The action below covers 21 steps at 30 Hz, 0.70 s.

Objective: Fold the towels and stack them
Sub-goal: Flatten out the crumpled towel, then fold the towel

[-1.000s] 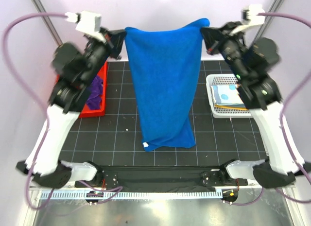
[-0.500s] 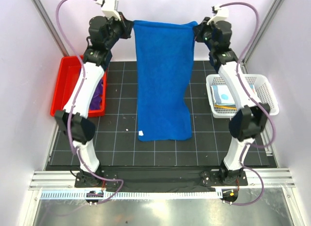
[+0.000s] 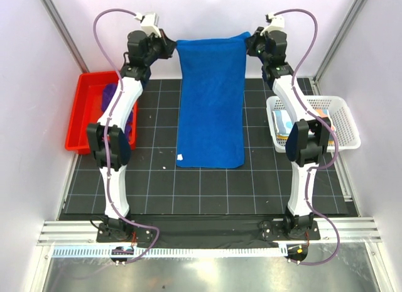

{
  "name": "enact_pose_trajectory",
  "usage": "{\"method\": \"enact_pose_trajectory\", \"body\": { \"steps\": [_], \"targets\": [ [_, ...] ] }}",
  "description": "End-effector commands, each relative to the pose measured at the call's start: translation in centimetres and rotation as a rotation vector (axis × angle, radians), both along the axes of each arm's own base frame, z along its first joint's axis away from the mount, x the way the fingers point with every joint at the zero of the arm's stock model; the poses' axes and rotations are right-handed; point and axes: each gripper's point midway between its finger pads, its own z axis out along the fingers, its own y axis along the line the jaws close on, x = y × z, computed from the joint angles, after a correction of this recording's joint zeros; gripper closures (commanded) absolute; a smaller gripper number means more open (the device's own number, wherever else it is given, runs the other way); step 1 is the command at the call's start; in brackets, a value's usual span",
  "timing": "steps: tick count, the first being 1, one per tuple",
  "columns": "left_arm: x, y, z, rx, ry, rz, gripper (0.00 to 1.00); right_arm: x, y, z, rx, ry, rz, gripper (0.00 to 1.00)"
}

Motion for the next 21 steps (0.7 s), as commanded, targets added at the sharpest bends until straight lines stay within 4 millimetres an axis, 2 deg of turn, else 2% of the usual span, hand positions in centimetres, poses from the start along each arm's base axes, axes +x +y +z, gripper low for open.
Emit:
{"method": "enact_pose_trajectory", "body": {
  "steps": [1, 2, 3, 4, 5, 6, 7, 8, 10, 11, 12, 13, 14, 15, 16, 17, 19, 21],
  "targets": [
    [-0.3, 0.7, 2.6, -0.026, -0.104, -0.016, 1.00, -0.3, -0.9, 4.2, 0.032, -0.125, -0.020, 0.99],
    [-0.4, 0.7, 2.6, -0.027, -0.109, -0.018, 1.00, -0.2, -0.9, 2.6, 0.028, -0.091, -0.019, 0.99],
    [-0.4, 0.8, 2.1, -0.024, -0.103, -0.017, 1.00, -0.8, -0.9, 3.1, 0.036, -0.103, -0.017, 0.99],
    [-0.4, 0.8, 0.8, -0.027, -0.076, -0.024, 1.00, -1.0, -0.9, 2.6, 0.045, -0.096, -0.016, 0.99],
    [-0.5, 0.7, 0.8, -0.034, -0.082, -0.032, 1.00, -1.3, -1.0, 0.6, 0.045, -0.059, -0.019, 0.99],
    [-0.6, 0.8, 0.5, -0.037, -0.078, -0.037, 1.00, -1.9, -1.0, 1.2, 0.053, -0.076, -0.017, 0.99],
    [-0.7, 0.7, -0.6, -0.040, -0.053, -0.043, 1.00, -2.2, -1.1, 0.8, 0.061, -0.067, -0.019, 0.99],
    [-0.8, 0.6, -1.2, -0.038, -0.042, -0.050, 1.00, -2.5, -1.2, -1.2, 0.060, -0.028, -0.022, 0.99],
    [-1.1, 0.5, -2.3, -0.034, -0.020, -0.061, 1.00, -3.3, -1.4, -1.1, 0.073, -0.032, -0.025, 0.99],
    [-1.4, 0.5, -2.6, -0.035, -0.013, -0.067, 1.00, -3.6, -1.3, -2.7, 0.073, -0.003, -0.023, 0.99],
    [-1.8, 0.5, -2.2, -0.037, -0.022, -0.073, 1.00, -3.9, -1.4, -3.0, 0.072, 0.003, -0.027, 0.99],
    [-2.1, 0.5, -3.3, -0.035, 0.001, -0.076, 1.00, -4.4, -1.5, -2.8, 0.079, -0.002, -0.030, 0.99],
    [-2.4, 0.4, -3.6, -0.040, 0.006, -0.082, 1.00, -4.8, -1.6, -3.9, 0.084, 0.021, -0.033, 0.99],
    [-2.7, 0.4, -3.7, -0.044, 0.002, -0.085, 1.00, -5.1, -1.7, -4.2, 0.087, 0.030, -0.034, 0.99],
    [-3.2, 0.5, -3.1, -0.045, -0.010, -0.088, 1.00, -5.6, -1.7, -3.8, 0.095, 0.022, -0.034, 0.99],
    [-3.6, 0.5, -4.2, -0.045, 0.012, -0.093, 1.00, -6.0, -1.7, -4.5, 0.099, 0.035, -0.032, 0.99],
    [-4.2, 0.5, -3.7, -0.045, 0.001, -0.096, 1.00, -6.7, -1.5, -4.7, 0.105, 0.044, -0.023, 0.99],
    [-4.7, 0.6, -4.3, -0.043, 0.016, -0.097, 1.00, -7.1, -1.6, -4.6, 0.111, 0.047, -0.021, 0.99]
  ]
}}
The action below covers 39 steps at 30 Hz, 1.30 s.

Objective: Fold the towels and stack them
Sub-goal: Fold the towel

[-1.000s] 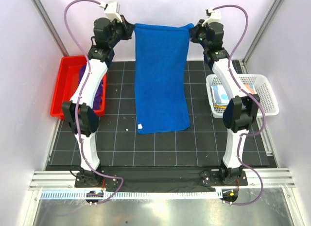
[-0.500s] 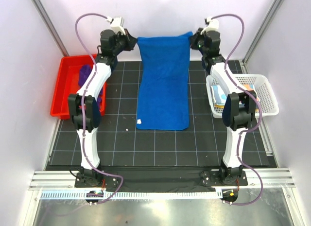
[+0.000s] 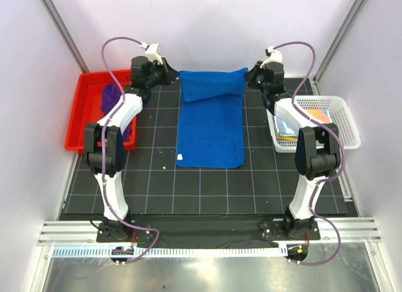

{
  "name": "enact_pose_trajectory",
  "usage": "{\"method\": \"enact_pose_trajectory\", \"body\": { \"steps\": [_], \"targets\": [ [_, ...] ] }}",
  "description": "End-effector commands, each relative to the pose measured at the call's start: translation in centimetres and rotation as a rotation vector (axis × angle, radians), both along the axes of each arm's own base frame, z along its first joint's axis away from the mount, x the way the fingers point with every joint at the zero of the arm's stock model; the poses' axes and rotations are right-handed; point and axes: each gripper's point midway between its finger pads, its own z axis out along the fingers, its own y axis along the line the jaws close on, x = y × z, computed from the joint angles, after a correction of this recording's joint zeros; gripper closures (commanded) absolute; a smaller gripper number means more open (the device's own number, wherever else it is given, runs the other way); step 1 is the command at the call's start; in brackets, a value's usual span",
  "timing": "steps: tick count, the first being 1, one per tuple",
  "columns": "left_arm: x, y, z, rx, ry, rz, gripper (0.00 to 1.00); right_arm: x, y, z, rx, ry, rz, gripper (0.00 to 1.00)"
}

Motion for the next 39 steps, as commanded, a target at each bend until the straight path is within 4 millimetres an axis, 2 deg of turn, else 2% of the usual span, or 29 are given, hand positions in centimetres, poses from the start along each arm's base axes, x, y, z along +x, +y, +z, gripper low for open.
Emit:
{"method": "enact_pose_trajectory", "body": {
  "steps": [1, 9, 14, 15, 16, 18, 19, 20, 23, 24, 25, 26, 27, 28, 29, 30, 31, 32, 33, 39],
  "targets": [
    [-1.6, 0.9, 8.1, -0.039, -0.202, 0.000, 1.00, -1.1, -1.0, 7.8, 0.048, -0.187, -0.027, 0.99],
    [-2.5, 1.3, 8.8, -0.049, -0.210, 0.016, 1.00, -3.0, -0.7, 9.6, 0.065, -0.195, -0.004, 0.99],
    [-1.9, 1.8, 8.7, -0.036, -0.208, 0.052, 1.00, -3.7, 0.0, 8.8, 0.071, -0.172, 0.020, 0.99],
    [-1.6, 1.8, 8.1, -0.028, -0.188, 0.056, 1.00, -3.6, -0.1, 8.7, 0.069, -0.170, 0.017, 0.99],
    [-1.2, 1.8, 8.5, -0.030, -0.199, 0.061, 1.00, -3.4, 0.0, 8.2, 0.069, -0.158, 0.019, 0.99],
    [-0.5, 1.9, 8.8, -0.042, -0.211, 0.074, 1.00, -2.8, 0.1, 8.6, 0.072, -0.165, 0.019, 0.99],
    [0.1, 1.7, 8.0, -0.047, -0.201, 0.075, 1.00, -2.1, 0.2, 7.9, 0.067, -0.154, 0.018, 0.99],
    [0.6, 1.6, 9.0, -0.062, -0.224, 0.075, 1.00, -1.6, 0.1, 8.9, 0.067, -0.176, 0.014, 0.99],
    [2.3, 1.6, 9.1, -0.073, -0.263, 0.096, 1.00, 0.3, 0.4, 9.4, 0.066, -0.193, 0.006, 0.99],
    [2.9, 1.8, 10.2, -0.077, -0.296, 0.113, 1.00, 0.8, 0.4, 9.5, 0.063, -0.200, 0.004, 0.99],
    [3.4, 1.8, 10.4, -0.080, -0.310, 0.119, 1.00, 1.4, 0.4, 9.6, 0.063, -0.205, 0.003, 0.99],
    [4.1, 1.7, 9.9, -0.081, -0.317, 0.120, 1.00, 2.0, 0.6, 10.8, 0.063, -0.222, 0.007, 0.99],
    [4.5, 1.5, 11.2, -0.089, -0.351, 0.111, 1.00, 3.0, 0.8, 9.6, 0.055, -0.203, 0.007, 0.99],
    [4.8, 1.4, 11.3, -0.092, -0.358, 0.109, 1.00, 3.5, 0.9, 9.5, 0.055, -0.204, 0.007, 0.99],
    [5.5, 1.2, 10.7, -0.091, -0.363, 0.104, 1.00, 3.9, 1.0, 10.4, 0.057, -0.222, 0.009, 0.99],
    [5.7, 1.1, 10.8, -0.095, -0.373, 0.098, 1.00, 4.5, 1.1, 9.4, 0.054, -0.207, 0.009, 0.99],
    [5.9, 1.0, 11.5, -0.097, -0.392, 0.096, 1.00, 4.7, 1.0, 9.4, 0.053, -0.208, 0.009, 0.99],
    [6.3, 1.1, 11.3, -0.091, -0.394, 0.100, 1.00, 4.9, 1.1, 9.7, 0.054, -0.217, 0.009, 0.99],
    [6.7, 1.2, 10.7, -0.084, -0.384, 0.106, 1.00, 5.2, 1.2, 9.1, 0.053, -0.208, 0.010, 0.99],
    [7.4, 1.7, 10.3, -0.096, -0.392, 0.088, 1.00, 5.1, 1.3, 7.9, 0.053, -0.190, 0.014, 0.99]
  ]
}}
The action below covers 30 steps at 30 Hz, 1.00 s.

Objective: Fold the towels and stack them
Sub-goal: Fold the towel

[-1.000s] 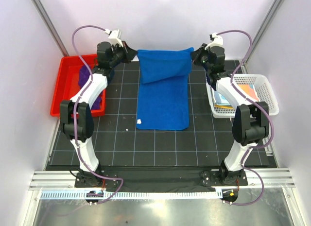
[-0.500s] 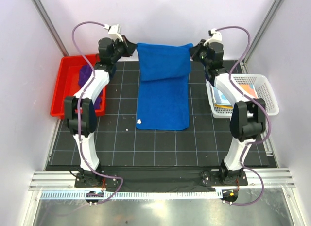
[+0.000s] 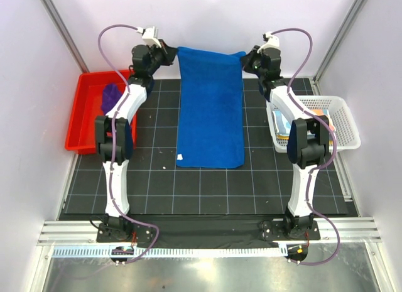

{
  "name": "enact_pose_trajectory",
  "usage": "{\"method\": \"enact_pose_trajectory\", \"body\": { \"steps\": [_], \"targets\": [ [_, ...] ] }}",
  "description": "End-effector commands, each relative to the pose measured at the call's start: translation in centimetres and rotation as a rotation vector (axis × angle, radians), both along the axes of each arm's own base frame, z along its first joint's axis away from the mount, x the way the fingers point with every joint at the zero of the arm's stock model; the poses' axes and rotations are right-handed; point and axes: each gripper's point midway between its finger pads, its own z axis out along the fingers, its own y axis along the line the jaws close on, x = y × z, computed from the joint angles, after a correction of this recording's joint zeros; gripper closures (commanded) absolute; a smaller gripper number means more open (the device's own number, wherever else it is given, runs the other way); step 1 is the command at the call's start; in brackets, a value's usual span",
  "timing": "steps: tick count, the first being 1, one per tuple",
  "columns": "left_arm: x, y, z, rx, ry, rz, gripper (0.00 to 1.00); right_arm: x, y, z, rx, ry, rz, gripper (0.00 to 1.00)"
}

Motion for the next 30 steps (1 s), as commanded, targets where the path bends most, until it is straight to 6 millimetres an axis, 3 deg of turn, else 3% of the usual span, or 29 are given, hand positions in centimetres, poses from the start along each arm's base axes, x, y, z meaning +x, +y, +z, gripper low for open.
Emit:
{"method": "enact_pose_trajectory", "body": {
  "steps": [1, 6, 7, 8, 10, 12, 13, 14, 15, 17, 18, 20, 21, 22, 24, 26, 30],
  "targets": [
    [0.3, 1.5, 4.2, -0.025, -0.121, 0.007, 1.00, -0.2, -0.4, 3.1, 0.005, -0.085, -0.013, 0.99],
    [-0.9, 0.6, 2.9, -0.047, -0.071, -0.075, 1.00, -1.2, -0.6, 2.7, 0.012, -0.075, -0.017, 0.99],
    [-1.4, 0.5, 3.4, -0.052, -0.081, -0.088, 1.00, -1.4, -0.5, 1.8, 0.012, -0.058, -0.014, 0.99],
    [-1.6, 0.5, 2.3, -0.057, -0.051, -0.098, 1.00, -1.8, -0.4, 2.3, 0.016, -0.065, -0.007, 0.99],
    [-2.3, 0.3, 2.2, -0.064, -0.032, -0.115, 1.00, -2.4, -0.5, 1.1, 0.020, -0.042, -0.004, 0.99],
    [-2.9, 0.1, 1.0, -0.076, 0.005, -0.133, 1.00, -3.2, -0.6, 1.6, 0.030, -0.050, -0.005, 0.99],
    [-3.2, 0.0, 0.5, -0.079, 0.017, -0.137, 1.00, -3.7, -0.7, 0.6, 0.030, -0.032, -0.005, 0.99],
    [-3.7, 0.2, 1.2, -0.085, 0.002, -0.137, 1.00, -4.0, -0.7, 0.3, 0.031, -0.026, -0.007, 0.99],
    [-4.1, 0.1, -0.2, -0.089, 0.035, -0.140, 1.00, -4.5, -0.8, 0.9, 0.037, -0.035, -0.006, 0.99],
    [-4.8, 0.1, -0.5, -0.090, 0.041, -0.141, 1.00, -5.2, -0.8, 0.0, 0.036, -0.020, -0.003, 0.99],
    [-5.4, 0.2, 0.1, -0.092, 0.030, -0.145, 1.00, -5.7, -0.7, 0.5, 0.041, -0.028, 0.002, 0.99],
    [-6.2, 0.3, -1.5, -0.092, 0.063, -0.142, 1.00, -6.4, -0.6, -0.3, 0.039, -0.012, 0.004, 0.99],
    [-6.7, 0.5, -0.7, -0.093, 0.046, -0.142, 1.00, -6.7, -0.6, -0.5, 0.040, -0.007, 0.007, 0.99],
    [-7.1, 0.4, -2.0, -0.094, 0.075, -0.142, 1.00, -7.3, -0.4, -0.8, 0.042, 0.000, 0.013, 0.99],
    [-7.9, 0.6, -1.4, -0.096, 0.061, -0.141, 1.00, -7.9, -0.1, -1.1, 0.042, 0.005, 0.022, 0.99],
    [-8.6, 0.6, -2.7, -0.096, 0.089, -0.142, 1.00, -8.7, 0.1, -1.7, 0.043, 0.018, 0.024, 0.99],
    [-9.8, 0.8, -2.9, -0.097, 0.093, -0.138, 1.00, -10.1, 0.3, -2.7, 0.041, 0.036, 0.028, 0.99]
  ]
}}
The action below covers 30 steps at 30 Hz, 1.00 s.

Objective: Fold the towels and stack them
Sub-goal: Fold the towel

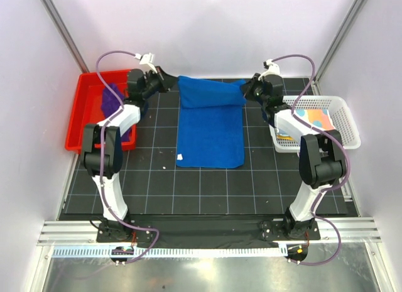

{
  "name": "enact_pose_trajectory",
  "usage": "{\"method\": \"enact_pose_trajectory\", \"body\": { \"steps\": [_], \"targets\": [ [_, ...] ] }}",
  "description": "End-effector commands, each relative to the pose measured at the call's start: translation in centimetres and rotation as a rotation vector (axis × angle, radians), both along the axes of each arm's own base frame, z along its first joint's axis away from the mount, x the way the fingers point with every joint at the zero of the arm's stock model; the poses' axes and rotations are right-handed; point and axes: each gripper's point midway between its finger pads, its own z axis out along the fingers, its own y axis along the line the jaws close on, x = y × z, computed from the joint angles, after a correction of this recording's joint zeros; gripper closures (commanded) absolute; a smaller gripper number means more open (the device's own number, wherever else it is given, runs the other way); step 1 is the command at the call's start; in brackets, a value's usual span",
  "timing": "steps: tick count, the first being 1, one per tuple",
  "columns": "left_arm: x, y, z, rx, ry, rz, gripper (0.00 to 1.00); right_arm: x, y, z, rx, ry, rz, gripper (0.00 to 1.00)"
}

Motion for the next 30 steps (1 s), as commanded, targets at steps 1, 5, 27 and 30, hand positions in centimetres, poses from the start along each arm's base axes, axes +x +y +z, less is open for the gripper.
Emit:
{"method": "enact_pose_trajectory", "body": {
  "steps": [1, 5, 27, 30],
  "targets": [
    [-1.0, 0.8, 4.7, -0.022, -0.130, 0.005, 1.00, -1.0, 0.2, 3.0, 0.024, -0.088, -0.003, 0.99],
    [-1.8, 0.9, 4.4, -0.028, -0.117, 0.004, 1.00, -2.0, 0.4, 3.1, 0.025, -0.086, 0.000, 0.99],
    [-4.8, 0.9, 4.7, -0.042, -0.088, -0.008, 1.00, -5.8, 1.4, 3.2, 0.011, -0.073, 0.034, 0.99],
    [-5.3, 0.7, 3.8, -0.047, -0.066, -0.013, 1.00, -6.2, 1.5, 2.5, 0.010, -0.058, 0.035, 0.99]
  ]
}}
